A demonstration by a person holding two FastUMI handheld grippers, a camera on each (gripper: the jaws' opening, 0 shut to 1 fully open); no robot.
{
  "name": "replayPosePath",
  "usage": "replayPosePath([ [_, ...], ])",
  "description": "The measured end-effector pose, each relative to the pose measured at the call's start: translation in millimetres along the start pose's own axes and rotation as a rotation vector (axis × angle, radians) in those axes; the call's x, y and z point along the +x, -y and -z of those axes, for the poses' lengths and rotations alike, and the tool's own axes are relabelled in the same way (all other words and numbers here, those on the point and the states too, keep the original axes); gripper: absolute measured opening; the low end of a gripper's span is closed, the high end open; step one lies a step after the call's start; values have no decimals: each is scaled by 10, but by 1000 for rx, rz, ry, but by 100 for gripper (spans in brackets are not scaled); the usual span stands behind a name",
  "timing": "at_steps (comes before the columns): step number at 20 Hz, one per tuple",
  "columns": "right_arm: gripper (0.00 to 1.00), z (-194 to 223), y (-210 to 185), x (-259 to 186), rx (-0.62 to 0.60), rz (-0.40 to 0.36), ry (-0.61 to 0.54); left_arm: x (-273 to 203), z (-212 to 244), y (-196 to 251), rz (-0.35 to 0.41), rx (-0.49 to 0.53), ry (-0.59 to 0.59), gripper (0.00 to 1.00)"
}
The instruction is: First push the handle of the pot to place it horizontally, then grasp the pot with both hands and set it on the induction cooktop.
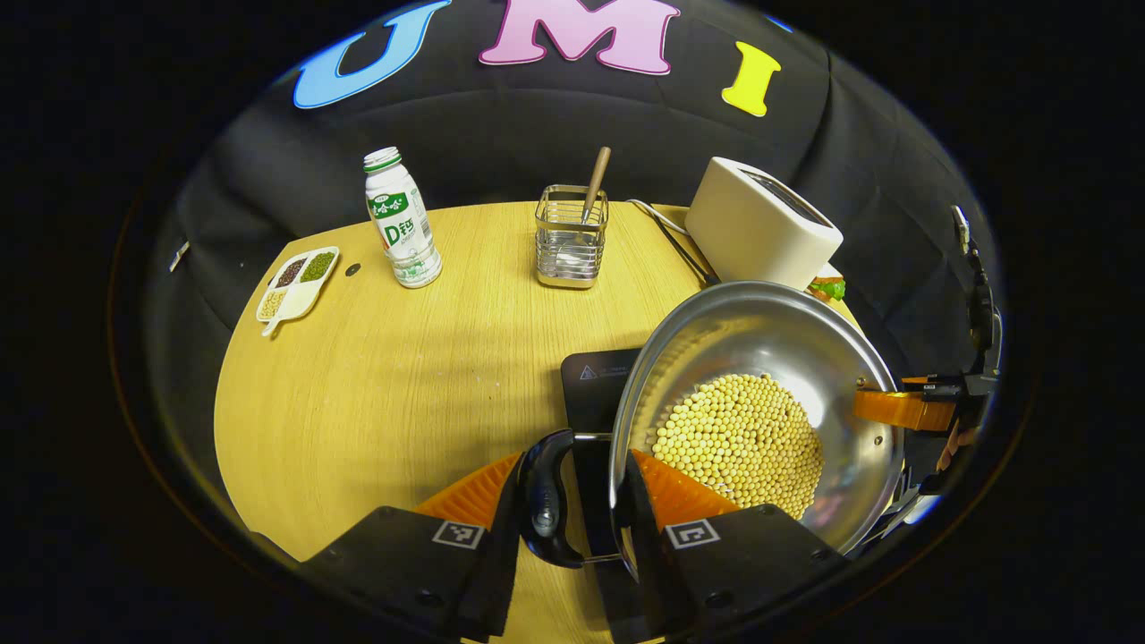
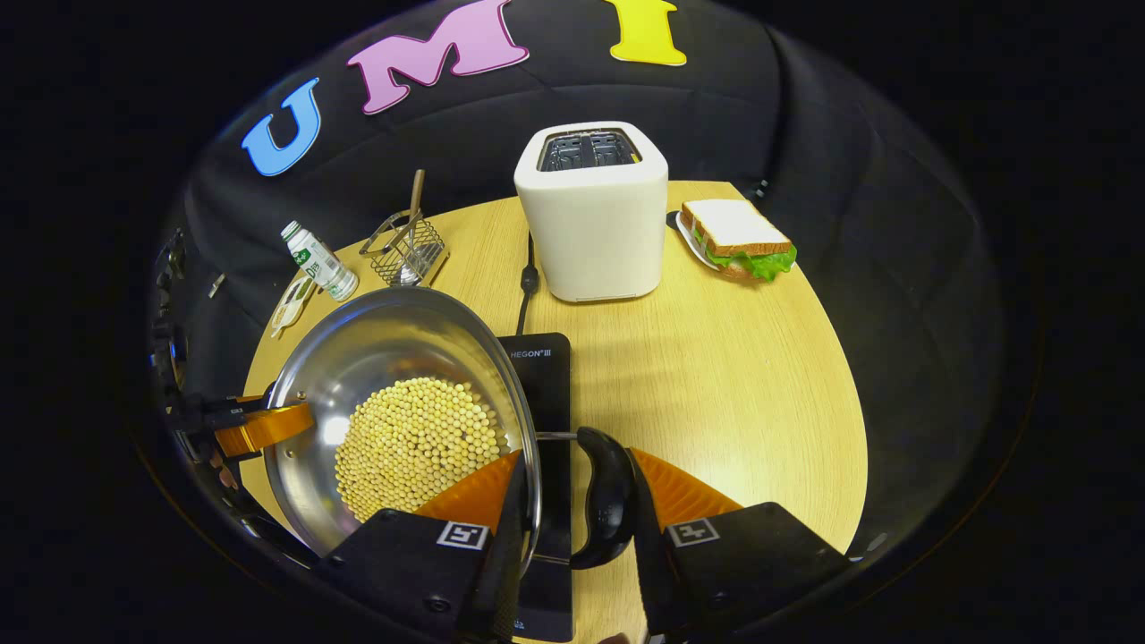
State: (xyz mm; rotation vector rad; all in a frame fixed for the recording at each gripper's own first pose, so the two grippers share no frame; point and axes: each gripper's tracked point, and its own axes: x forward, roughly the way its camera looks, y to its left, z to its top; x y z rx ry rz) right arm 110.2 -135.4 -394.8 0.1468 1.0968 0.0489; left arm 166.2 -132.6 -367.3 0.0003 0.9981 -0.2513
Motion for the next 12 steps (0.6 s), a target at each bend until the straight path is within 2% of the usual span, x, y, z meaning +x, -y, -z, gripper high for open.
replayPosePath([
  [3,58,-1,1,0,1,1,-1,-3,2,-3,1,1,-4,59],
  [8,63,-10,1,-18,11,2,15,23,35,66,26,-15,-18,66],
  [9,63,-33,-14,-29,18,-4,27,13,35,102,37,-25,-14,71],
  [10,65,-60,-24,-47,27,-12,39,8,37,122,44,-32,-12,80],
  [11,69,-78,-19,-59,35,-11,46,-7,35,129,45,-32,-10,85],
  [12,79,-79,-11,-57,42,-9,49,-28,22,117,35,-30,-4,92],
])
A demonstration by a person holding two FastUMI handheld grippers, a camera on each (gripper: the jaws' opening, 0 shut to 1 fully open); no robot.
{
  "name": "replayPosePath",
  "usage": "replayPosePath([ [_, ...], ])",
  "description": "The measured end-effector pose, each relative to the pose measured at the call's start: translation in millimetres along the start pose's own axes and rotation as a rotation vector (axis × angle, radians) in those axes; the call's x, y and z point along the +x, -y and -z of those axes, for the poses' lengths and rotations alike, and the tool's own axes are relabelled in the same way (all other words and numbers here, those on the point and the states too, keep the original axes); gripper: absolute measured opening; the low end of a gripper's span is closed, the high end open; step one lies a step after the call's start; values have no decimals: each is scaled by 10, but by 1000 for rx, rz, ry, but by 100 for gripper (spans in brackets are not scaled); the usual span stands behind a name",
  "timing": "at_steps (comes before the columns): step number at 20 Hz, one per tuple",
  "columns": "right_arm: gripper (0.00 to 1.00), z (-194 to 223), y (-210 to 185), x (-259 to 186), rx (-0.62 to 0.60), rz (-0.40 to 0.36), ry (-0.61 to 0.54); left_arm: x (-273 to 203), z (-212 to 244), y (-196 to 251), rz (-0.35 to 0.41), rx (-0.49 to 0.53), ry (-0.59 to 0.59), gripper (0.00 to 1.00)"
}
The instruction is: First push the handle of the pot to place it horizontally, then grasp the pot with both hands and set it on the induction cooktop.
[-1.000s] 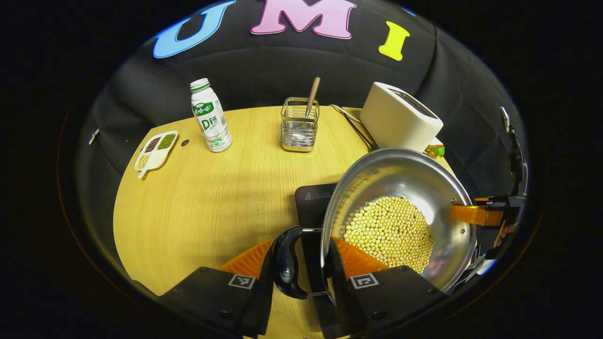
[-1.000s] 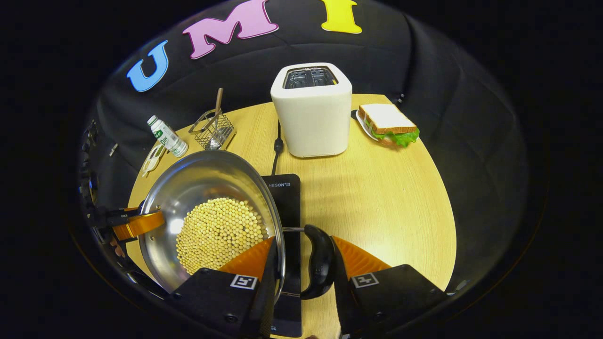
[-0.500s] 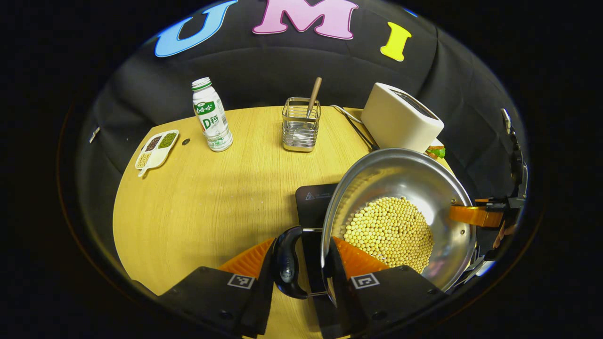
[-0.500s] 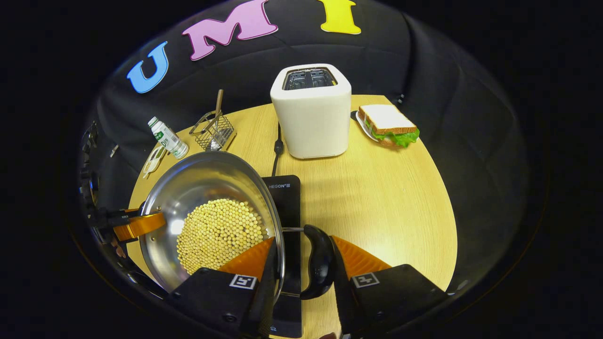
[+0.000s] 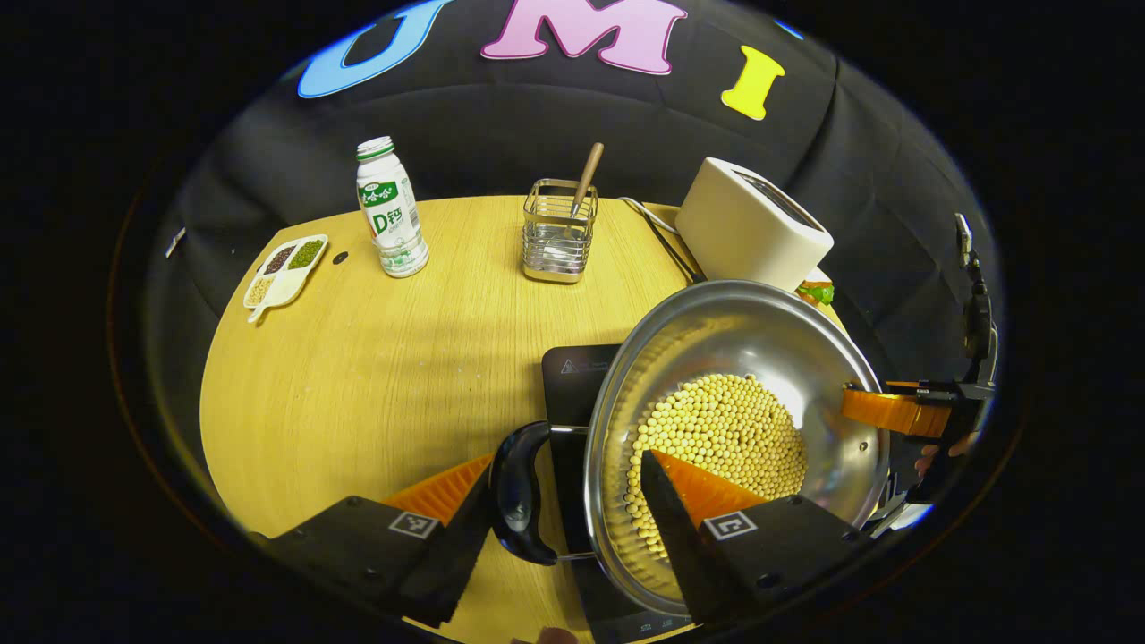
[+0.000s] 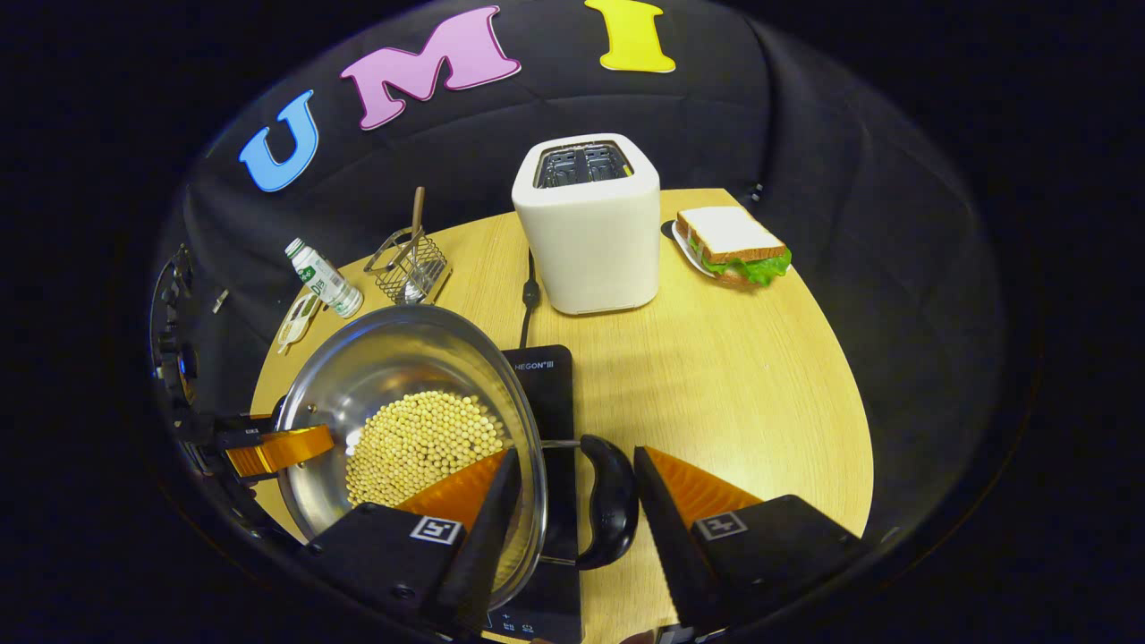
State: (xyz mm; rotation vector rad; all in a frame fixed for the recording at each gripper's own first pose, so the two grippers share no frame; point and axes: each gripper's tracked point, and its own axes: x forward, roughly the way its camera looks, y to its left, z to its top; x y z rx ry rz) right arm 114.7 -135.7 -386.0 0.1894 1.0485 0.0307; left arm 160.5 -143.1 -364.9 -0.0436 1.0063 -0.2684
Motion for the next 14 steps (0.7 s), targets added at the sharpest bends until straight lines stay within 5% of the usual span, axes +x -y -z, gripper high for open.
replayPosePath([
  [3,99,-68,6,-48,17,-1,31,-50,-42,-16,-19,18,17,94],
  [14,99,-418,-188,-572,23,-7,227,-595,-232,40,-34,59,152,95],
])
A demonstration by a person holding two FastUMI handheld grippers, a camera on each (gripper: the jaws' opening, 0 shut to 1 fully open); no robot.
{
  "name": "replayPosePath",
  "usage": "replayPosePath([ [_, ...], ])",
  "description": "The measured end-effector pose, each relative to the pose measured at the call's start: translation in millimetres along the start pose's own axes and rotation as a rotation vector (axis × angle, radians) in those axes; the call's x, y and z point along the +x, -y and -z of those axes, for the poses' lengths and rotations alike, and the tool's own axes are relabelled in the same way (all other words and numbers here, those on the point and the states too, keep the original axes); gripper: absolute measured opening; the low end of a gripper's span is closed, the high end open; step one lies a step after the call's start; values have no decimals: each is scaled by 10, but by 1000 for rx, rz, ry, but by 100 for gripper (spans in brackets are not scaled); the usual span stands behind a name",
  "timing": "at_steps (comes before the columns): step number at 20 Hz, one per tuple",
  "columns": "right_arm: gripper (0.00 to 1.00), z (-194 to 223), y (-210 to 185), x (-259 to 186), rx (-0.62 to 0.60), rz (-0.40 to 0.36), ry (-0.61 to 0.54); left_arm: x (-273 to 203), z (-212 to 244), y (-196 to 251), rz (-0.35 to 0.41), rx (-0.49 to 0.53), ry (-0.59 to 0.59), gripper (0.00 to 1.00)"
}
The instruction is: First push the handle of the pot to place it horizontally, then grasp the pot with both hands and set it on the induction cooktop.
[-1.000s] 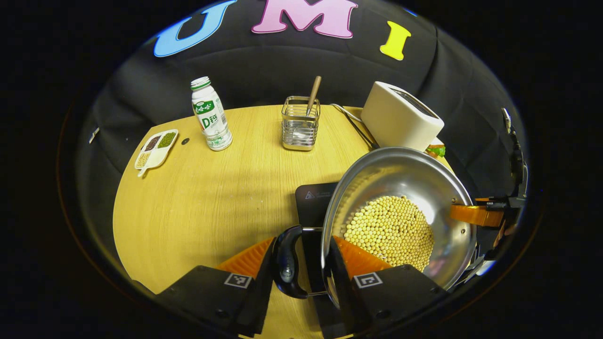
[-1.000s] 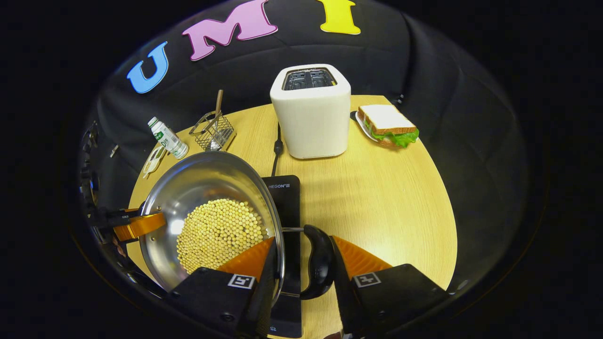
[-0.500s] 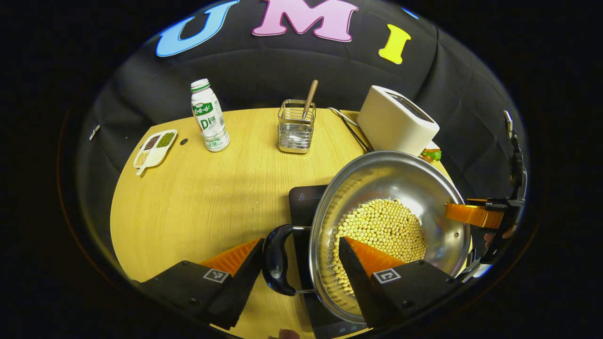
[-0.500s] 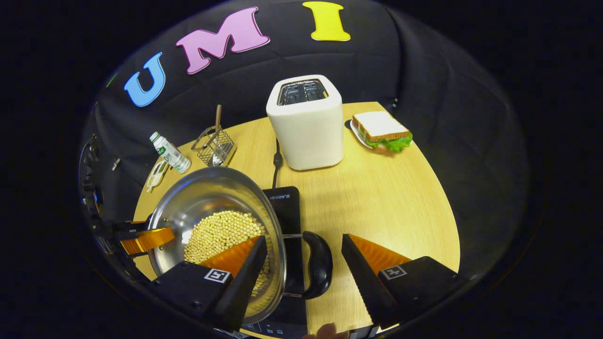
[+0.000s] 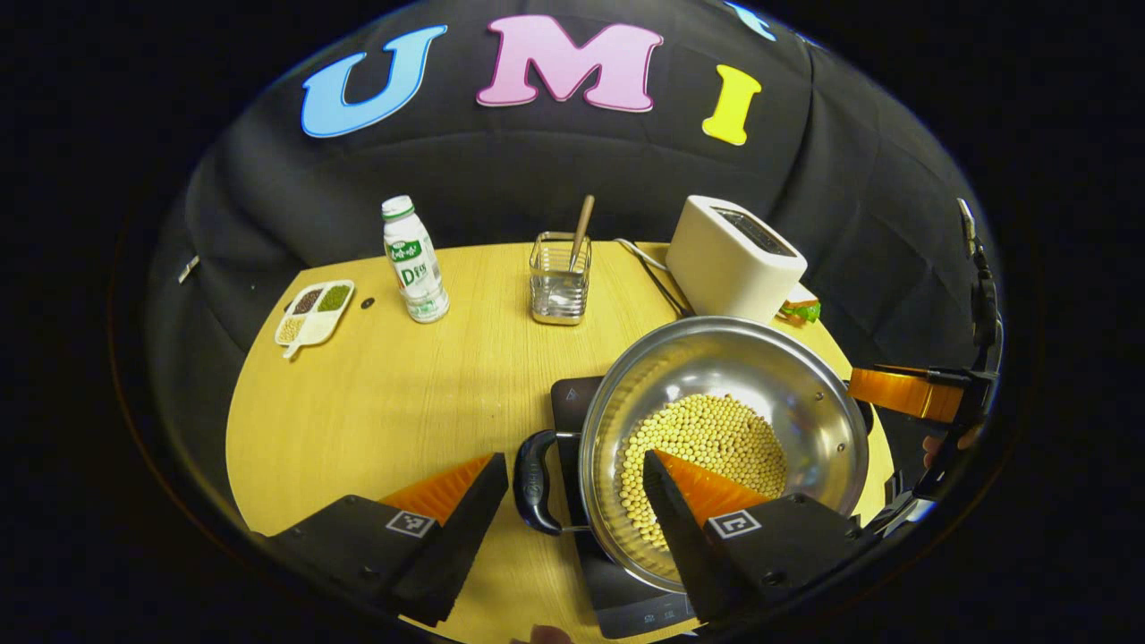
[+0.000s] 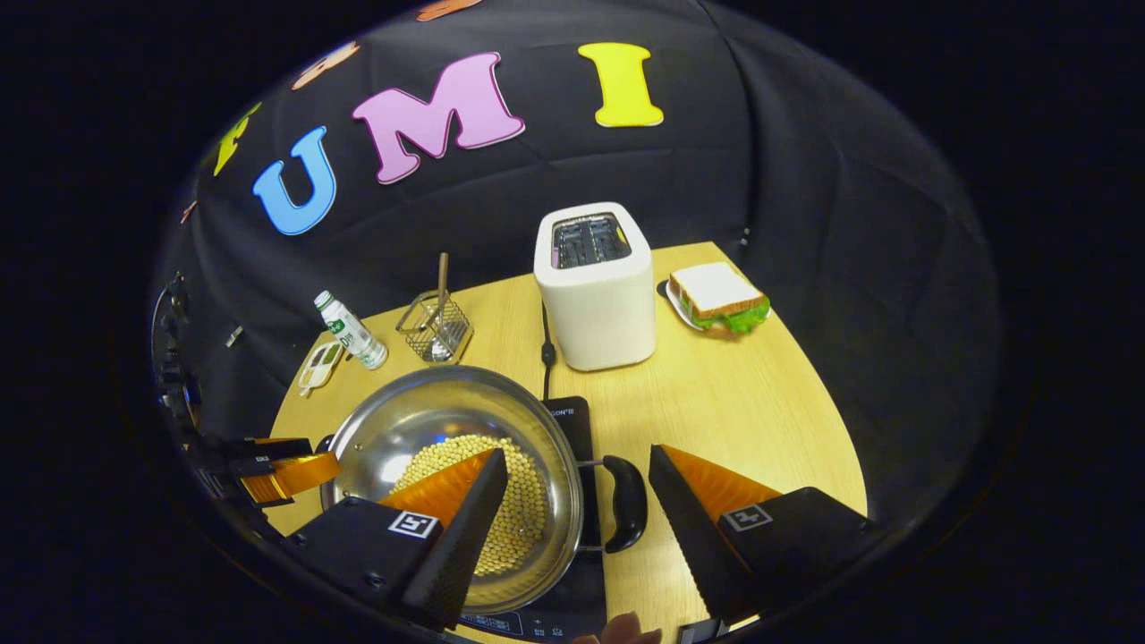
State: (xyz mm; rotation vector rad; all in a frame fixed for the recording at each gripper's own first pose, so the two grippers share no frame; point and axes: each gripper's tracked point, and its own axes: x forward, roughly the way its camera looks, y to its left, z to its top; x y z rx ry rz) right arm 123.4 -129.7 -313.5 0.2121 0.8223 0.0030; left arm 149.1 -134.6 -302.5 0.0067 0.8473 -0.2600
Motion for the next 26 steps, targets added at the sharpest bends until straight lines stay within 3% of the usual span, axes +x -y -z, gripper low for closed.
replayPosePath([
  [11,98,-778,-520,-1195,-42,1,326,-1187,-570,70,-40,-56,345,95],
  [19,98,-1243,-838,-2147,-91,12,589,-2138,-835,-55,-63,-25,564,94],
  [26,98,-1353,-1080,-2803,-146,21,762,-2823,-972,-78,-77,-10,726,94],
])
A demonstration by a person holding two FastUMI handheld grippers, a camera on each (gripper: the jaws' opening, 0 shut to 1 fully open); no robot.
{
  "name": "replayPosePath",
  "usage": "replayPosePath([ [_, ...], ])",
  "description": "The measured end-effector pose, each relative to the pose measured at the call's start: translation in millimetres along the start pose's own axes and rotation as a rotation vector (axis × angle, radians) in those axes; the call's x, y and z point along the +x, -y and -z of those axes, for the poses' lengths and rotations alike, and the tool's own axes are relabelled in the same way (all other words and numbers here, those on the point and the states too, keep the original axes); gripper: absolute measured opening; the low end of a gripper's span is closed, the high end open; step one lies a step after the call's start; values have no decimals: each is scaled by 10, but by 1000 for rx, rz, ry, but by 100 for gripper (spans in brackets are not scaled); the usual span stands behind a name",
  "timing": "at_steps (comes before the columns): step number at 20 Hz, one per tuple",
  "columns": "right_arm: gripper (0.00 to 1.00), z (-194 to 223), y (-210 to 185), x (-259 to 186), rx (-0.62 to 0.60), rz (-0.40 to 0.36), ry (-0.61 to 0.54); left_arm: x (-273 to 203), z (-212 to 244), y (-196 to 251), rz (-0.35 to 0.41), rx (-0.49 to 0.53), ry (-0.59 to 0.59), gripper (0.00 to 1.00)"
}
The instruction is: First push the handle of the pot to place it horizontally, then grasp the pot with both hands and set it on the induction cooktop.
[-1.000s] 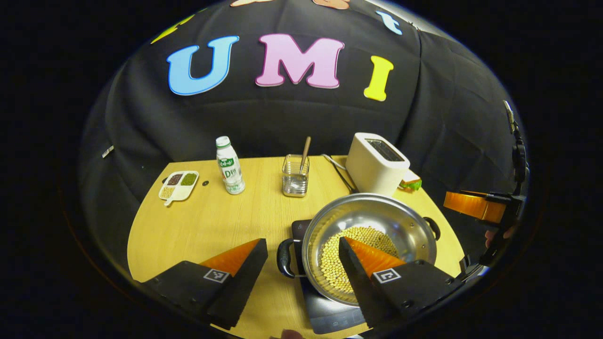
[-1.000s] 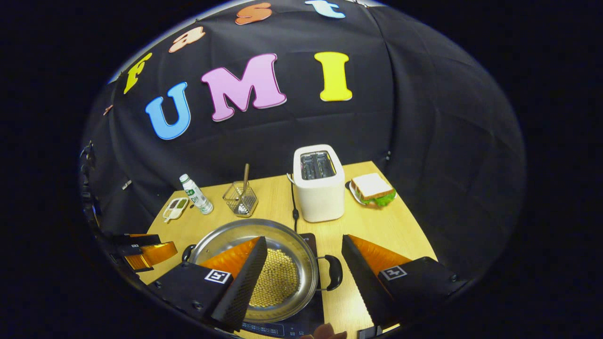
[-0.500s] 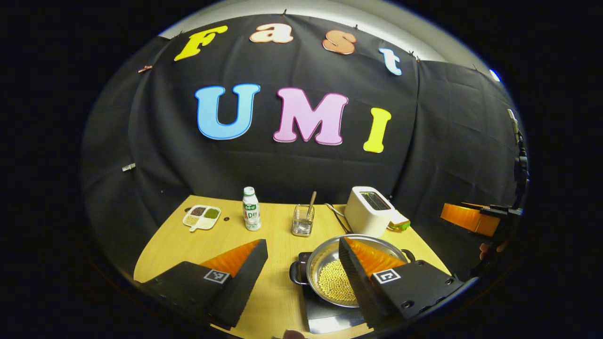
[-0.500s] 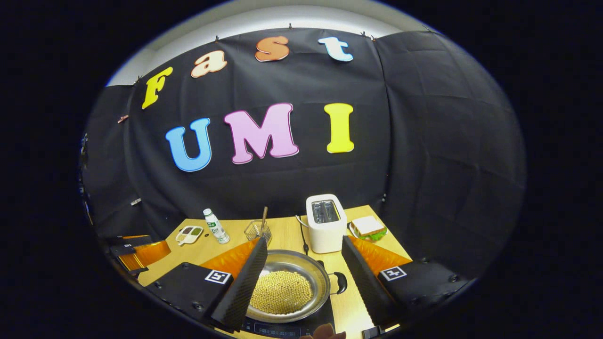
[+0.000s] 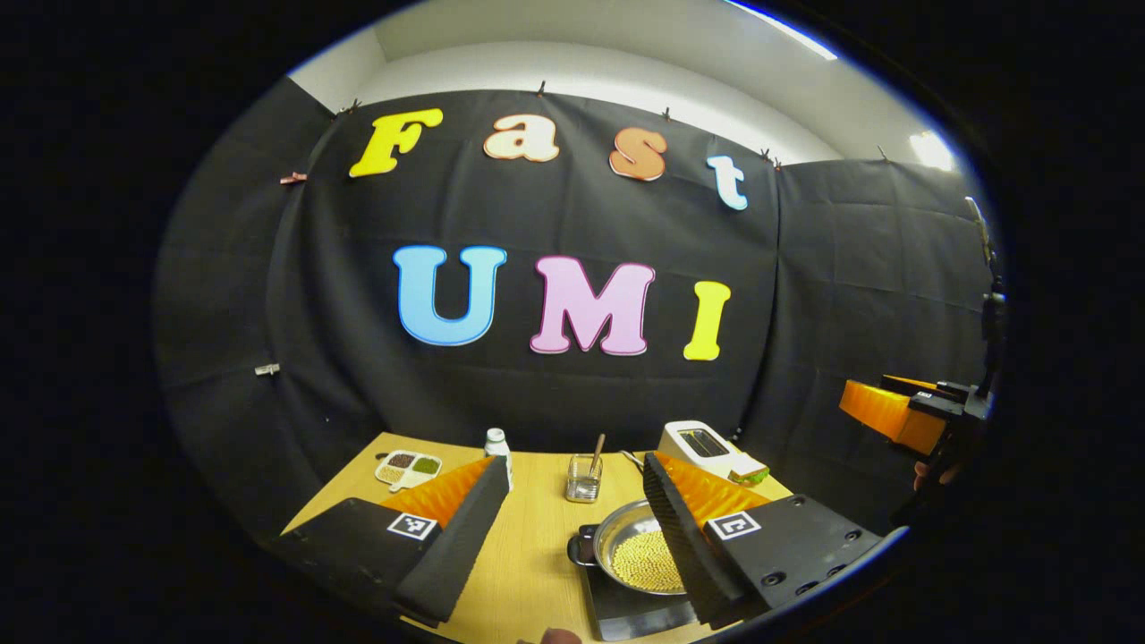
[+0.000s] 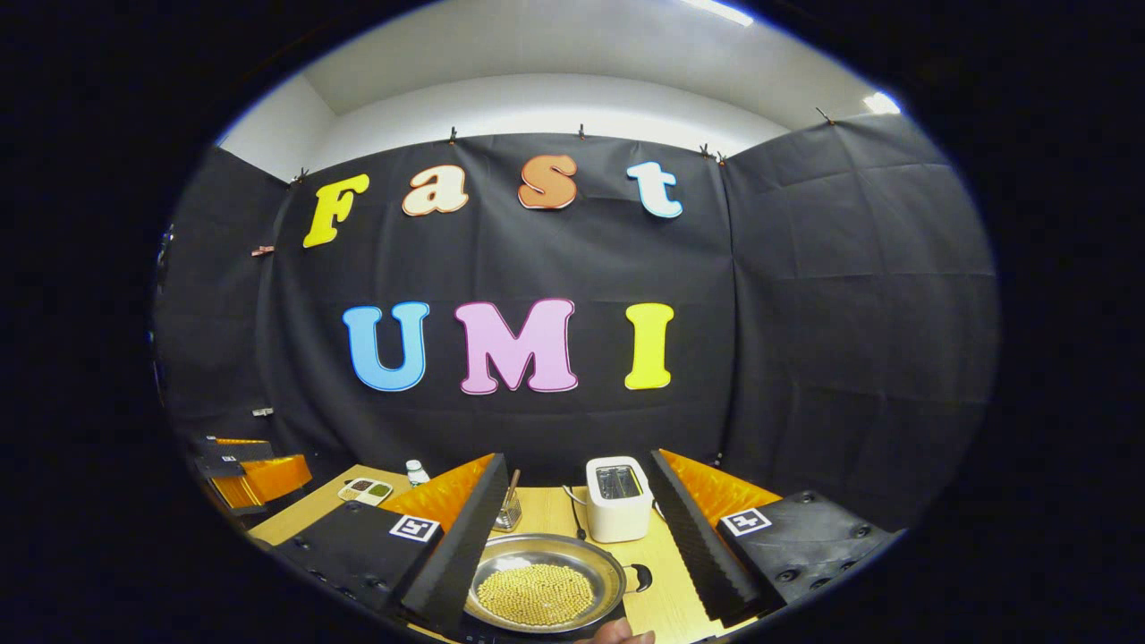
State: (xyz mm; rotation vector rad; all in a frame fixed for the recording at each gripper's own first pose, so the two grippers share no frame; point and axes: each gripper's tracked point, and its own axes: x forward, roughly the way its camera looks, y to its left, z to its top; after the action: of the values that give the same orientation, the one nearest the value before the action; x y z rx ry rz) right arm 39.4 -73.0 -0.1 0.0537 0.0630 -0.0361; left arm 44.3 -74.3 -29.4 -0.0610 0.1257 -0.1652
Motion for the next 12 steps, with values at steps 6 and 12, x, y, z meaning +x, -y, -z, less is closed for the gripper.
replayPosePath([
  [6,98,-255,-75,-198,-17,13,62,-222,-313,-140,-28,6,88,94],
  [12,98,-301,-94,-256,-22,17,73,-324,-449,-180,-31,38,140,94],
])
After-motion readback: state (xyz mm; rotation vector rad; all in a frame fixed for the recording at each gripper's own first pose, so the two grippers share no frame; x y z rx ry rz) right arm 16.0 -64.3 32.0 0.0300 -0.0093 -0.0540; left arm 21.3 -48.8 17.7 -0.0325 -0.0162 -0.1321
